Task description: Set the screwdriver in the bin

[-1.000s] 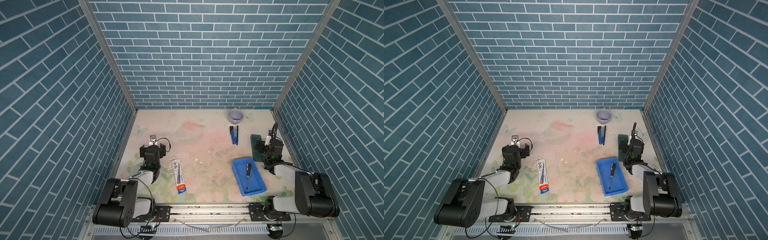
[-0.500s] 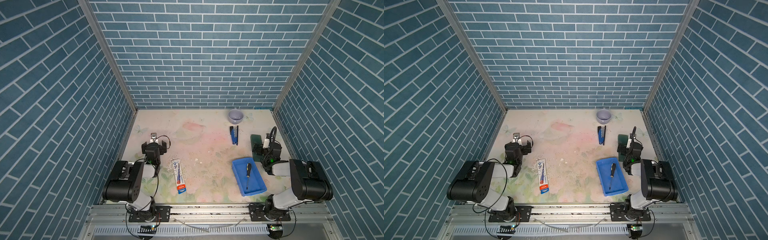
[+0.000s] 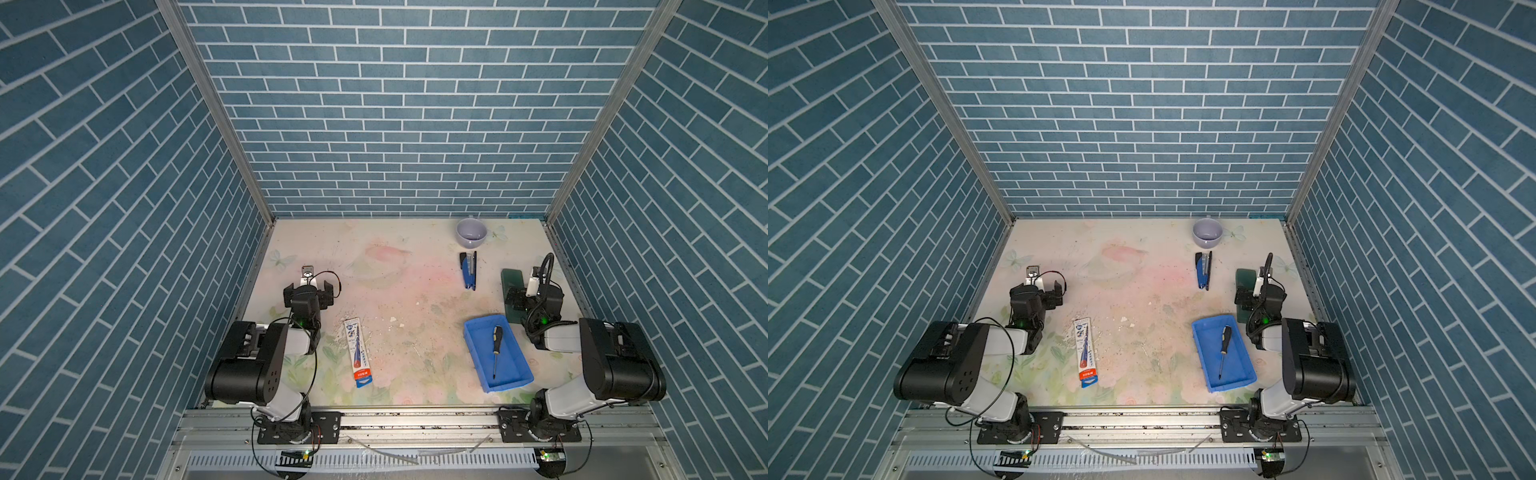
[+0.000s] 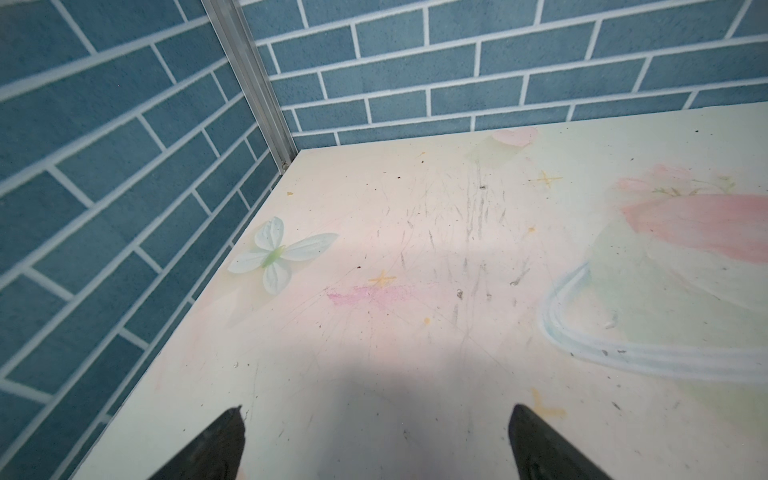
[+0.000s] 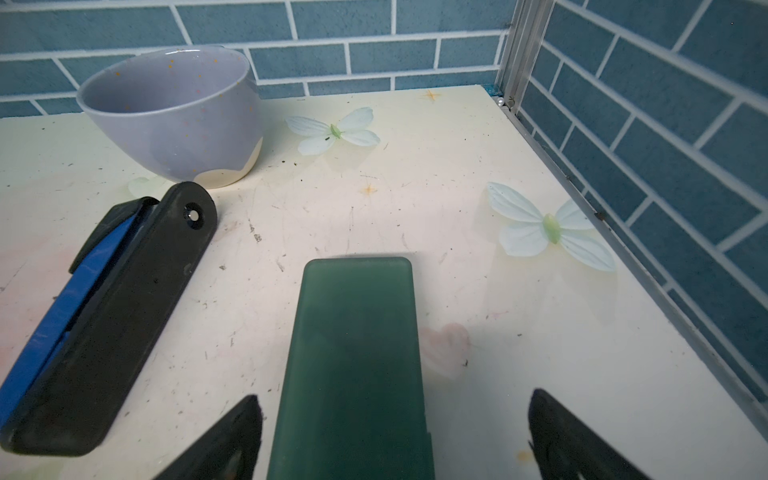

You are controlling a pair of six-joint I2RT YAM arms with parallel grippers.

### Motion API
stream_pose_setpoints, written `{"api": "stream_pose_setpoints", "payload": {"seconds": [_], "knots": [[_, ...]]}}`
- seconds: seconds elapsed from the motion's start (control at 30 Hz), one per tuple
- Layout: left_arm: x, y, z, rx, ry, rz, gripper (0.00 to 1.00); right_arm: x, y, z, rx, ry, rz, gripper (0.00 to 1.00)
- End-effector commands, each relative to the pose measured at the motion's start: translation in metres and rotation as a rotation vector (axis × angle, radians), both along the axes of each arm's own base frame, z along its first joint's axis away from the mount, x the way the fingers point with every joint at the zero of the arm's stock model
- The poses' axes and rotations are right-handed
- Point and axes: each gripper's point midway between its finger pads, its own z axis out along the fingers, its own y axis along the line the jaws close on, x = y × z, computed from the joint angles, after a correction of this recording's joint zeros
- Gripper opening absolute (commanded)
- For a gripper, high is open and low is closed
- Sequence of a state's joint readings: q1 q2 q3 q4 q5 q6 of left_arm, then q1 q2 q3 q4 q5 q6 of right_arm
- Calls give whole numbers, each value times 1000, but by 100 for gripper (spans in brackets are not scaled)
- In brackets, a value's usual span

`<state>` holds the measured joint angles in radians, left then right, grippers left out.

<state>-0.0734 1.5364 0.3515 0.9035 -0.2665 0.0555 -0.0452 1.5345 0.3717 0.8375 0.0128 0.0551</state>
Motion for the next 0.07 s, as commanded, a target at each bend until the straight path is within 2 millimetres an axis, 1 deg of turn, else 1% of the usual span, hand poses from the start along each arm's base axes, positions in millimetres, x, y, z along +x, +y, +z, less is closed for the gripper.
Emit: {"api": "stream_pose_setpoints", "payload": {"seconds": [0.0, 0.03], "knots": [[6, 0, 8, -11, -29, -2, 100, 10, -1, 11, 1, -28, 4, 98], [6, 0, 8, -11, -28, -2, 100, 10, -1, 12, 1, -31, 5, 99]]}}
